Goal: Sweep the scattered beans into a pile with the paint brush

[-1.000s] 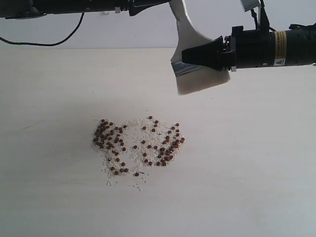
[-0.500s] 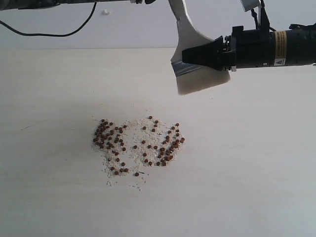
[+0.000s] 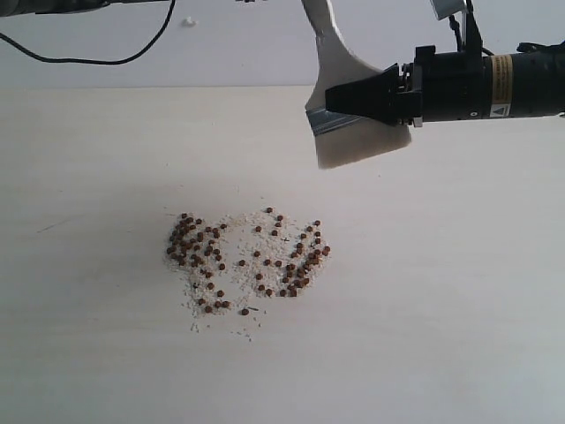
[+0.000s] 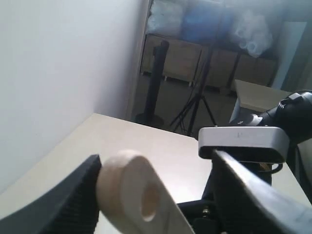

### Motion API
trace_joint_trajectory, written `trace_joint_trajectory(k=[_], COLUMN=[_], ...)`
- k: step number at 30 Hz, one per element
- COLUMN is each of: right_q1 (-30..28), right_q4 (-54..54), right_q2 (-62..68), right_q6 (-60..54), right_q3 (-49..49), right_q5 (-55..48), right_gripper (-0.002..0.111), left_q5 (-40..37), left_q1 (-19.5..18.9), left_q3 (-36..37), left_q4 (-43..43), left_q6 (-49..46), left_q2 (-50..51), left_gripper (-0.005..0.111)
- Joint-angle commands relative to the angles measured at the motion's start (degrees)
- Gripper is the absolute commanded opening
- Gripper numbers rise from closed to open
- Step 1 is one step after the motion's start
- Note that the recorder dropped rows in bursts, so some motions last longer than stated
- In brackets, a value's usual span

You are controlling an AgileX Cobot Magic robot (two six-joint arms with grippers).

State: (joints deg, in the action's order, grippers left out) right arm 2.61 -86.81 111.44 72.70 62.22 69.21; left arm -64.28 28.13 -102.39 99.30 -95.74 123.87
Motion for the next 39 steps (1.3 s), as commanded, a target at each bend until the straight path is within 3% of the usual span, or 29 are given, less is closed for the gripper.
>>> trace_joint_trajectory(k=[1,11,19,22,34,39], right_q1=[0.1,0.1,0.1,0.1,0.1,0.1], right_q4=[1.2,1.3,1.3,1.3,1.1,1.2], right_q2=[-0.7,-0.7,-0.7,-0.7,-0.7,-0.7], right_q6=[-0.2,-0.2,-0.2,-0.1,0.1,-0.7], right_q3=[0.7,0.7,0.7,0.7,0.7,0.7], right_q5=[0.8,0.8,0.8,0.8,0.8,0.8], right_gripper=[0.000,0.000,0.000,0.000,0.001,0.017], left_q5=[-0.9,-5.0,-5.7,-5.7,-5.7,-5.7], left_q1=[0.1,-1.6,-2.4,-1.9,-0.3,-0.3], left_q3=[-0.2,-0.2,-0.2,-0.2,-0.2,-0.2], left_q4=[0.6,0.6,0.6,0.6,0.6,0.6], left_q6=[1.3,1.5,1.5,0.4,-2.0,-2.0], left_q2=[0.6,2.9,2.8,2.8,2.8,2.8], left_gripper=[0.061,0.058,0.013,0.001,0.000,0.000])
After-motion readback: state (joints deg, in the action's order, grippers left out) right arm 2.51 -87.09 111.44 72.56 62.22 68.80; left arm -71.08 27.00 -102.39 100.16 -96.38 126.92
